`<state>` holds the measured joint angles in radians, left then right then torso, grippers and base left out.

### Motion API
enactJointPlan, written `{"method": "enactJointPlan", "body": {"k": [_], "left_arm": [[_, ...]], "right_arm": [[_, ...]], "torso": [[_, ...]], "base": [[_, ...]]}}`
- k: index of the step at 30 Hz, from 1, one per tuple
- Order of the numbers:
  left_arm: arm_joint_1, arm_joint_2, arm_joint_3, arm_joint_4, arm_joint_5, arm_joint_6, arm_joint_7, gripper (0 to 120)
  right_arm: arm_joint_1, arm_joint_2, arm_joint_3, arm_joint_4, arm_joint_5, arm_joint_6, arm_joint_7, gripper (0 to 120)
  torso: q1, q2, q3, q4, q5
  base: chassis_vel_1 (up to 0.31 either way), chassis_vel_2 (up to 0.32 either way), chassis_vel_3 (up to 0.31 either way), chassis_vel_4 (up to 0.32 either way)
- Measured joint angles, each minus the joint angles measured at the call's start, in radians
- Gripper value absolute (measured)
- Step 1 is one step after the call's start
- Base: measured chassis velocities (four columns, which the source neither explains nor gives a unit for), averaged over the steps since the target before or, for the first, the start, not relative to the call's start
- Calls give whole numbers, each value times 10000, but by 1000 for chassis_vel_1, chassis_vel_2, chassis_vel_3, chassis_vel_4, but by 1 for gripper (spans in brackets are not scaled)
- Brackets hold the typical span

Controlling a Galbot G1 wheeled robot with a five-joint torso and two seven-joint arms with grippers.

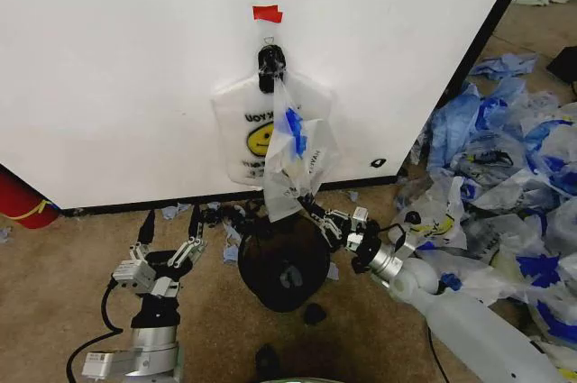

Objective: Pick up the garbage bag from the wall and place it over the trash bin.

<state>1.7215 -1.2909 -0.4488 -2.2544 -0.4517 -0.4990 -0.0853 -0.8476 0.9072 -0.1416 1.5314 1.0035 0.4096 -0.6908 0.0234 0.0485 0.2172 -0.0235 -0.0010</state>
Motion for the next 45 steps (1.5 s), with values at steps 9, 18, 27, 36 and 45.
{"method": "enactJointPlan", "body": {"k": [9,18,27,36,45], "left_arm": [[-4,-19,47,0,36,-21,0,100],[-2,-12,34,-5,36,-22,0,100],[46,-26,38,-47,71,-31,-1,100],[30,-51,89,-34,85,-42,-1,100],[87,-76,105,-91,96,-43,0,100]], "right_arm": [[-164,-89,164,-23,-344,94,-343,0],[-267,-106,373,-211,-801,228,-733,0],[-343,-104,506,-316,-1144,289,-1051,0],[-439,-277,719,-261,-1393,301,-1592,0],[-472,-539,1058,-195,-1501,-19,-2901,0]], "torso": [[0,0,0,-1,0],[0,0,0,-1,0],[0,0,0,-1,0],[0,0,0,-1,1],[0,0,0,-1,0]], "base": [[0,0,0,0],[0,0,0,0],[0,0,0,0],[0,0,0,0],[0,0,0,0]]}}
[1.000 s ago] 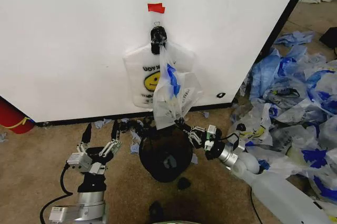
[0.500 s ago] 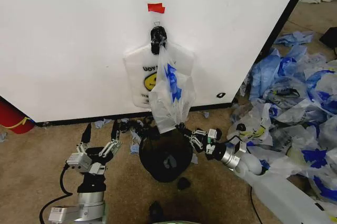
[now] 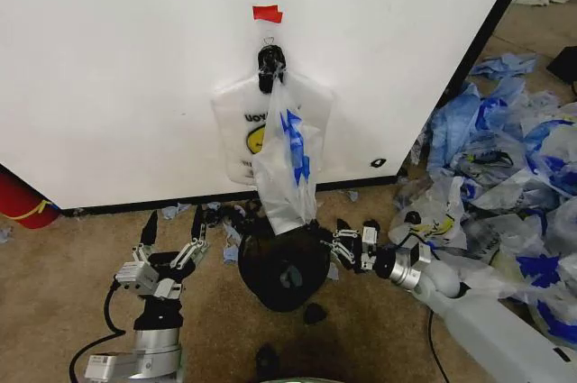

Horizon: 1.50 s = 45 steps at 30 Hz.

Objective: Pick up the garbage bag from the wall and place it over the trash bin.

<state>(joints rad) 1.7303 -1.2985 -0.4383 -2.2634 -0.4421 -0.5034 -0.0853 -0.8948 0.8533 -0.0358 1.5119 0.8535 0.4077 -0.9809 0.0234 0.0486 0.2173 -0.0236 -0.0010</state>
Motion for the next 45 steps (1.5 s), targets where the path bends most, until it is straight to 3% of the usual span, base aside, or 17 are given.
{"method": "enactJointPlan", "body": {"k": [9,22,31,40,45], "left_arm": [[101,-24,-9,-114,68,-4,0,100],[249,-94,43,-218,242,-60,50,100],[215,18,128,-221,248,-143,189,100],[-33,826,140,-272,-94,-126,190,100],[-625,2367,274,-322,-734,61,161,100]], "right_arm": [[-76,-103,226,2,55,-386,-975,0],[-140,-232,443,75,-15,-637,-1408,0],[39,160,-22,248,932,-117,224,0],[608,623,-455,646,2192,-257,1597,0],[812,792,-513,696,2408,-493,1703,0]], "torso": [[0,0,1,0,0],[0,0,1,-1,-1],[0,0,1,-1,-2],[0,0,0,2,-2],[0,0,0,1,-2]], "base": [[0,0,0,0],[0,0,0,0],[0,0,0,0],[0,0,0,0],[0,0,0,0]]}}
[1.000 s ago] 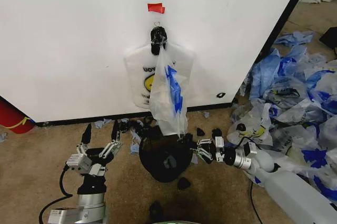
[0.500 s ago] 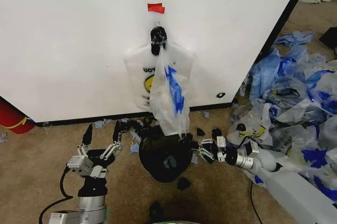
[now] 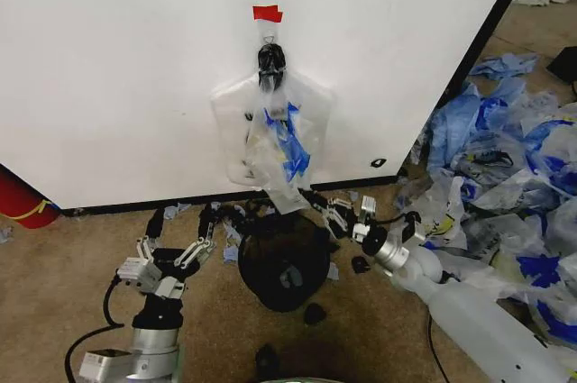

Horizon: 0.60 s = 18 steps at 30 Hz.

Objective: Pick up the garbage bag from the wall and place it over the trash bin.

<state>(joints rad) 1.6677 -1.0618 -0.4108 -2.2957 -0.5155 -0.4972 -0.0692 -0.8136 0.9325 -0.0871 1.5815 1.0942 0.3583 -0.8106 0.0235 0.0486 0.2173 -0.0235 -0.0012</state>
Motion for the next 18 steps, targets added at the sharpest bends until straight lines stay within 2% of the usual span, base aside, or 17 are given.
{"method": "enactJointPlan", "body": {"k": [1,2,4,8,9,12,13,15,18], "left_arm": [[0,0,0,0,0,0,0,100],[-152,330,65,-7,-145,34,-7,100],[-710,1326,297,-14,-616,151,-73,100],[-2064,2763,788,11,-1485,376,-396,100],[-2064,2763,788,11,-1485,376,-396,100],[-2773,3654,1062,-87,-2305,623,-556,100],[-2823,3722,1091,-102,-2376,644,-567,100],[-3529,4414,1734,-241,-3067,854,-793,100],[-4467,4793,2892,-256,-3345,967,-953,100]], "right_arm": [[0,0,0,0,0,0,0,0],[0,11,-1,-29,-50,-24,-39,0],[-46,19,-5,-118,-202,-50,-160,0],[-188,-16,42,-341,-588,-202,-807,0],[-188,-16,42,-341,-588,-202,-807,0],[-196,54,115,-552,-836,-224,-1148,0],[-196,60,118,-560,-844,-225,-1155,0],[-142,247,174,-751,-943,-226,-1225,0],[-90,441,212,-921,-995,-209,-1225,0]], "torso": [[0,0,0,0,0],[0,-1,0,0,0],[0,0,0,0,-1],[1,0,1,-7,-2],[1,0,1,-7,-2],[1,0,1,-5,2],[1,0,1,-5,2],[1,0,1,1,2],[1,0,1,2,0]], "base": [[0,0,0,0],[0,0,0,0],[0,0,0,0],[0,0,0,0],[0,0,0,0],[0,0,0,0],[0,0,0,0],[0,0,0,0],[0,0,0,0]]}}
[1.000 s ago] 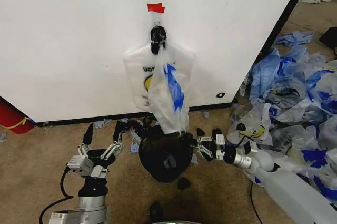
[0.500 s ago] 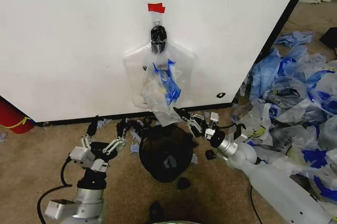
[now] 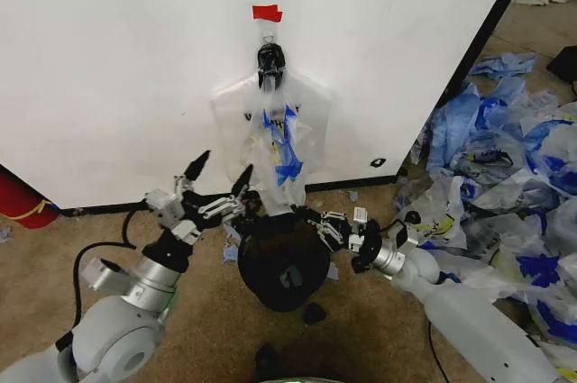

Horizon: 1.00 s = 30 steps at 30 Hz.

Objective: Pick up the garbage bag from the wall and place it over the trash bin.

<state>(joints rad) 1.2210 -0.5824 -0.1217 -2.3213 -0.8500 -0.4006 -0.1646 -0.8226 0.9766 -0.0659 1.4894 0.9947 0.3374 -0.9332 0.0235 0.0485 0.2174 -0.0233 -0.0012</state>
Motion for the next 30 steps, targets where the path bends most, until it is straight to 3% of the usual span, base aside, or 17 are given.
{"method": "enactJointPlan", "body": {"k": [1,6,9,14,21,26,30], "left_arm": [[0,0,0,0,0,0,0,100],[-2891,240,2300,560,-623,227,-243,100],[-3455,201,2706,784,-673,248,-306,100],[-6506,-387,5184,2087,-678,412,-626,100],[-8142,-1236,6180,2525,-1696,785,-1353,100],[-8425,-1515,6349,2572,-2888,1084,-1763,100],[-8559,-1663,6504,2728,-3188,1207,-1857,100]], "right_arm": [[0,0,0,0,0,0,0,0],[69,248,187,-202,11,68,57,0],[65,264,255,-241,11,90,62,0],[-198,258,582,-284,4,131,65,0],[-525,168,916,-234,-39,203,52,0],[-666,102,1051,-230,-41,250,34,0],[-676,42,1079,-243,-27,263,7,0]], "torso": [[0,0,0,0,0],[0,0,0,-2,2],[0,0,0,-2,1],[0,0,1,-6,-1],[-1,0,-1,-3,6],[-1,0,-1,-4,4],[-1,0,-1,0,0]], "base": [[0,0,0,0],[0,0,0,0],[0,0,0,0],[0,0,0,0],[0,0,0,0],[0,0,0,0],[0,0,0,0]]}}
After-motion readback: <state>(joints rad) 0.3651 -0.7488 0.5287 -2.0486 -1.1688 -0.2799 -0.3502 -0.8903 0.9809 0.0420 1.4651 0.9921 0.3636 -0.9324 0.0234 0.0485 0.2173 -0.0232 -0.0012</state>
